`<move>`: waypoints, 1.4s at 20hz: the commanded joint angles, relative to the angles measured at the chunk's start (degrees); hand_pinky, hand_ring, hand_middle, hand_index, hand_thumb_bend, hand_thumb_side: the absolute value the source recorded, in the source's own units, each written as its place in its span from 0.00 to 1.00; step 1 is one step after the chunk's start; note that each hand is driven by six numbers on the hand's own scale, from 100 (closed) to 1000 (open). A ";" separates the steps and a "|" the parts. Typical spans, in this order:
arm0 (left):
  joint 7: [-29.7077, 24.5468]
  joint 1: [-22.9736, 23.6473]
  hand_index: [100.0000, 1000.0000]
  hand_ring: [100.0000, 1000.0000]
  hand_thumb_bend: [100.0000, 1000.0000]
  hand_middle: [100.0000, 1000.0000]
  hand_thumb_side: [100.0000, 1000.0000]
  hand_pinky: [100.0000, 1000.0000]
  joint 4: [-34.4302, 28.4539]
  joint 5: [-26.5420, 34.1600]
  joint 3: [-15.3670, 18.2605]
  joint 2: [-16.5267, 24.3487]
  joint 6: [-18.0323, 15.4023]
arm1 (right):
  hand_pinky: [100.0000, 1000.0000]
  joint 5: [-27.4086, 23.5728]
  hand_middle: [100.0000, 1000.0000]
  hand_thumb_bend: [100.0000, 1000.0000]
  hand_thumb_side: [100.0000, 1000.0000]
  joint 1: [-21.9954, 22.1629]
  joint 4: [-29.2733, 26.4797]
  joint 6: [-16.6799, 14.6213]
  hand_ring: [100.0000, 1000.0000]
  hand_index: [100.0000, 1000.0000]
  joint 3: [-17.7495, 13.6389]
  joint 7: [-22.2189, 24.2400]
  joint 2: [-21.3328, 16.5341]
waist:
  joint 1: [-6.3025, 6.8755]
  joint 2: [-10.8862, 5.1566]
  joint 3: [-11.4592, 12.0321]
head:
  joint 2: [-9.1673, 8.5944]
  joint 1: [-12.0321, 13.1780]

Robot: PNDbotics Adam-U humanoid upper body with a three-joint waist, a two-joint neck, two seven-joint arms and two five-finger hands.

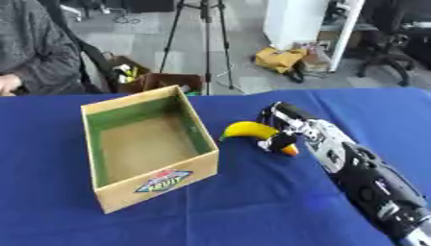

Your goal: Pick up objects on the table and place them in the box.

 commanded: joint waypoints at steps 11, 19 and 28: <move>0.25 -0.05 0.68 0.63 0.50 0.47 0.95 0.62 -0.99 -0.75 0.35 0.93 -0.13 | 0.23 -2.66 0.34 0.00 0.09 -1.17 -6.86 3.36 0.25 0.37 -2.15 -3.57 -6.03 | -0.90 -2.35 -1.45 | -0.08 -0.20; 0.27 0.04 0.68 0.63 0.50 0.47 0.95 0.62 -1.05 -0.98 0.37 1.06 -0.16 | 0.23 -4.49 0.34 0.00 0.09 -1.73 -7.79 4.15 0.25 0.38 -2.21 -3.22 -6.45 | -1.17 -2.88 -1.41 | -0.23 -0.14; -0.17 0.58 0.68 0.63 0.50 0.48 0.95 0.62 -0.88 -1.09 -0.09 0.88 -0.12 | 0.25 -2.65 0.35 0.00 0.11 -10.37 -10.92 1.17 0.26 0.39 3.02 1.18 -0.08 | -1.60 -4.58 -0.21 | 0.17 -1.12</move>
